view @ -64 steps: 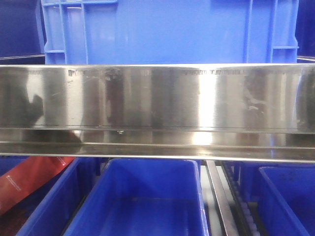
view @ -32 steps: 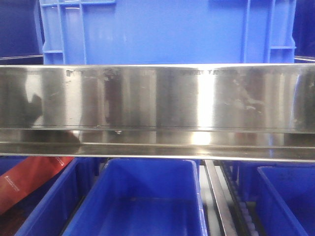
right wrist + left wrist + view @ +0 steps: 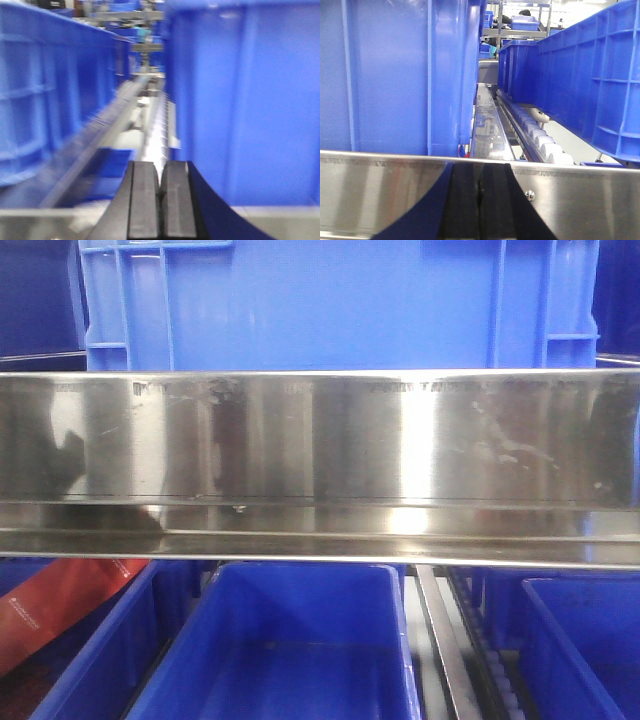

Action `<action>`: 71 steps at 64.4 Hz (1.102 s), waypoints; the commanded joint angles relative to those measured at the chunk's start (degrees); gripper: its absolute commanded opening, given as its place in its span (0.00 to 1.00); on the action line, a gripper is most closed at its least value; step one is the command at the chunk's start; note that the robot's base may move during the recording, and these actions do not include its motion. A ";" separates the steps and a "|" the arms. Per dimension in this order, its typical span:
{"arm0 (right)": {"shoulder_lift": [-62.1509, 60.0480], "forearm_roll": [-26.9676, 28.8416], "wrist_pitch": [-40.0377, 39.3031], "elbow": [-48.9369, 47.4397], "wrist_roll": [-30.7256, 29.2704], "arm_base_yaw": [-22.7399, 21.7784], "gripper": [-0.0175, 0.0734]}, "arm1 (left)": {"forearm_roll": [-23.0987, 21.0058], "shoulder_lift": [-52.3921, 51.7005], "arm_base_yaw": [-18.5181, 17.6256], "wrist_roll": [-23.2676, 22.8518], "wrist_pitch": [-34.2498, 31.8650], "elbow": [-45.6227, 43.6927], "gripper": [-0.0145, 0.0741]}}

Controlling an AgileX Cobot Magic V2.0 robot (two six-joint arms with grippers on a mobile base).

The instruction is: Place valve from conveyor to right shelf box

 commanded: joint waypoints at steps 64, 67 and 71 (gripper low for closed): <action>-3.75 -3.16 -1.03 6.42 0.21 -1.94 0.02 | -0.26 -0.32 0.08 -0.02 -1.05 -0.11 0.04; -3.75 -3.16 -1.03 6.42 0.21 -1.94 0.02 | -0.26 -0.32 0.08 -0.02 -1.05 -0.11 0.04; -3.75 -3.16 -1.03 6.42 0.21 -1.94 0.02 | -0.26 -0.32 0.08 -0.02 -1.05 -0.11 0.04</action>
